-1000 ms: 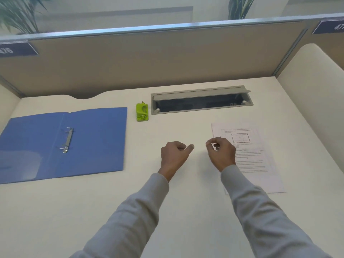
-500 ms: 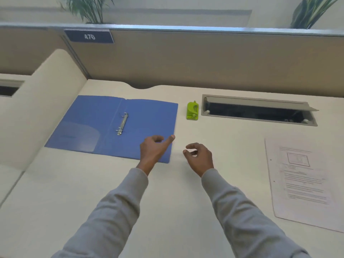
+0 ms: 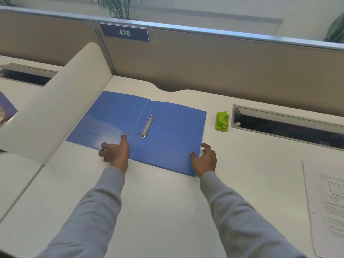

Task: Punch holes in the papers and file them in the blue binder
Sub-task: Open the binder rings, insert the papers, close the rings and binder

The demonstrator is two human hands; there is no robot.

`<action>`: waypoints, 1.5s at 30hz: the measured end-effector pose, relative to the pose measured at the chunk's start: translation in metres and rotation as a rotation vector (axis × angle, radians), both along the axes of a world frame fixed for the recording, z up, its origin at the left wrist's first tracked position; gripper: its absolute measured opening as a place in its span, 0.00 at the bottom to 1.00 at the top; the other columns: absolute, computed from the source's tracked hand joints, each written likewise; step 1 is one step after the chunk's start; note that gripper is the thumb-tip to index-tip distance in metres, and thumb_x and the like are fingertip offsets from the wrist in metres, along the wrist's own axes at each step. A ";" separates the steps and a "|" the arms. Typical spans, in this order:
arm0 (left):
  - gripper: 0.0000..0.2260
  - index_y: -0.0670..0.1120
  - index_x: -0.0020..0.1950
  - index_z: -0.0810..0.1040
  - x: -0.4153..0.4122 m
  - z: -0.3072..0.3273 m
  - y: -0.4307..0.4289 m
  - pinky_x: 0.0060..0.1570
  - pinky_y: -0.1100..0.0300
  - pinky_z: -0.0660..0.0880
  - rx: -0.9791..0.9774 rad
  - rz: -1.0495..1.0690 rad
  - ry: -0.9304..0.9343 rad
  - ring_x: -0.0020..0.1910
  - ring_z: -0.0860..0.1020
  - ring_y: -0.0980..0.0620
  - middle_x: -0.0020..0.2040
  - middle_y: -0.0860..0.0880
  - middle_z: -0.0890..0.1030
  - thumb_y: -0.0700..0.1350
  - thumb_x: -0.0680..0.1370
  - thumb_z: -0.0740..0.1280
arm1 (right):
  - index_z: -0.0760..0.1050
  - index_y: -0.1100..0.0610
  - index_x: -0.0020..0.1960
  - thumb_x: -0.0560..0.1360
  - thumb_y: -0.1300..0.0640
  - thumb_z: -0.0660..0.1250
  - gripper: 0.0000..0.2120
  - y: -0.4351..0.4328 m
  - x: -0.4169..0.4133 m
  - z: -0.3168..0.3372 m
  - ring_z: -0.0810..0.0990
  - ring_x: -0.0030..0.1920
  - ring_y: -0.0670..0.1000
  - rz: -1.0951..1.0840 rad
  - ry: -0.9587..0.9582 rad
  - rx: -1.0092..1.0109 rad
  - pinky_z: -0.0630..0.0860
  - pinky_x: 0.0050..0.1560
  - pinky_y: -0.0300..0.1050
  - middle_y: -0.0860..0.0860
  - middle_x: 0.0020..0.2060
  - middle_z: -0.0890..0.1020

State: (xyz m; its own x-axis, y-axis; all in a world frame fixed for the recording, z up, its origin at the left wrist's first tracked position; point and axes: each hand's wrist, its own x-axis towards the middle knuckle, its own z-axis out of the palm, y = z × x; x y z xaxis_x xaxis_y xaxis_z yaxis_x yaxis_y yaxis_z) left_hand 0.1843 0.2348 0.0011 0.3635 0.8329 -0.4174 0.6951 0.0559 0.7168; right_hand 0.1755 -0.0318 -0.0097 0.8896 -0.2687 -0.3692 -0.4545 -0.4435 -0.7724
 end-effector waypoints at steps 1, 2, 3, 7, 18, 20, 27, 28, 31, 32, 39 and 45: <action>0.37 0.41 0.75 0.60 0.000 -0.002 0.006 0.66 0.45 0.69 -0.023 0.062 0.011 0.69 0.68 0.34 0.74 0.39 0.62 0.60 0.75 0.69 | 0.68 0.56 0.72 0.76 0.53 0.70 0.27 0.005 0.003 0.000 0.75 0.65 0.61 -0.016 0.012 -0.010 0.71 0.65 0.52 0.59 0.66 0.73; 0.33 0.41 0.73 0.61 0.000 -0.003 0.010 0.63 0.47 0.69 -0.048 0.112 0.024 0.68 0.70 0.34 0.73 0.39 0.63 0.57 0.76 0.68 | 0.68 0.58 0.71 0.75 0.55 0.70 0.27 0.009 0.007 0.000 0.75 0.65 0.61 -0.038 0.022 -0.013 0.71 0.65 0.52 0.59 0.66 0.73; 0.30 0.40 0.72 0.62 0.000 -0.002 0.012 0.59 0.50 0.70 -0.069 0.145 0.035 0.67 0.71 0.35 0.73 0.39 0.64 0.53 0.77 0.67 | 0.68 0.60 0.71 0.75 0.56 0.70 0.27 0.013 0.010 0.000 0.75 0.64 0.62 -0.066 0.033 -0.004 0.72 0.64 0.52 0.59 0.66 0.74; 0.26 0.38 0.70 0.65 0.003 0.001 0.020 0.49 0.53 0.69 -0.157 0.204 0.003 0.65 0.74 0.36 0.71 0.38 0.68 0.47 0.76 0.67 | 0.66 0.62 0.69 0.74 0.58 0.70 0.26 0.023 0.021 0.001 0.76 0.64 0.61 -0.171 0.106 0.081 0.74 0.63 0.52 0.59 0.65 0.75; 0.13 0.41 0.56 0.77 -0.009 -0.008 0.049 0.44 0.57 0.77 -0.546 0.335 -0.307 0.40 0.77 0.50 0.48 0.45 0.79 0.35 0.72 0.67 | 0.73 0.53 0.55 0.75 0.62 0.64 0.10 0.016 0.026 0.001 0.77 0.50 0.57 -0.298 0.127 0.235 0.73 0.50 0.46 0.51 0.48 0.78; 0.12 0.41 0.57 0.77 -0.010 -0.008 0.050 0.47 0.57 0.78 -0.578 0.316 -0.329 0.38 0.77 0.51 0.45 0.45 0.80 0.33 0.75 0.67 | 0.74 0.53 0.60 0.75 0.61 0.65 0.14 0.015 0.024 0.003 0.78 0.51 0.57 -0.314 0.083 0.253 0.75 0.52 0.47 0.51 0.49 0.78; 0.05 0.40 0.50 0.76 -0.030 -0.008 0.042 0.51 0.52 0.78 -0.697 0.278 -0.368 0.38 0.75 0.49 0.43 0.43 0.78 0.32 0.78 0.66 | 0.76 0.54 0.61 0.75 0.62 0.66 0.15 0.005 0.017 0.013 0.81 0.50 0.57 -0.337 -0.086 0.297 0.77 0.54 0.48 0.52 0.49 0.82; 0.05 0.40 0.48 0.76 -0.034 -0.007 0.039 0.52 0.52 0.78 -0.713 0.273 -0.370 0.38 0.75 0.49 0.43 0.43 0.78 0.32 0.78 0.66 | 0.76 0.54 0.61 0.75 0.62 0.66 0.15 0.000 0.015 0.015 0.81 0.50 0.57 -0.333 -0.105 0.295 0.77 0.54 0.48 0.52 0.48 0.82; 0.05 0.41 0.47 0.75 -0.047 -0.001 0.026 0.53 0.51 0.77 -0.747 0.257 -0.381 0.39 0.75 0.48 0.44 0.43 0.78 0.31 0.79 0.65 | 0.77 0.54 0.61 0.75 0.62 0.66 0.14 -0.017 0.007 0.019 0.83 0.51 0.57 -0.323 -0.145 0.293 0.79 0.57 0.52 0.52 0.47 0.83; 0.05 0.41 0.47 0.76 -0.052 0.001 0.020 0.53 0.51 0.77 -0.757 0.255 -0.387 0.40 0.75 0.48 0.44 0.43 0.78 0.31 0.79 0.65 | 0.77 0.54 0.60 0.75 0.62 0.67 0.14 -0.023 0.003 0.021 0.83 0.51 0.57 -0.321 -0.160 0.293 0.79 0.57 0.53 0.51 0.47 0.83; 0.05 0.42 0.47 0.76 -0.093 0.021 -0.033 0.48 0.52 0.79 -0.868 0.233 -0.440 0.42 0.75 0.49 0.44 0.44 0.77 0.33 0.80 0.65 | 0.77 0.56 0.62 0.77 0.63 0.67 0.14 -0.080 -0.036 0.039 0.82 0.48 0.55 -0.331 -0.248 0.319 0.74 0.46 0.43 0.53 0.48 0.85; 0.07 0.43 0.47 0.77 -0.145 0.028 -0.085 0.50 0.51 0.79 -0.997 0.116 -0.471 0.41 0.76 0.50 0.43 0.44 0.78 0.33 0.80 0.65 | 0.77 0.55 0.61 0.78 0.65 0.67 0.13 -0.144 -0.083 0.063 0.82 0.46 0.50 -0.357 -0.295 0.320 0.74 0.42 0.39 0.50 0.47 0.84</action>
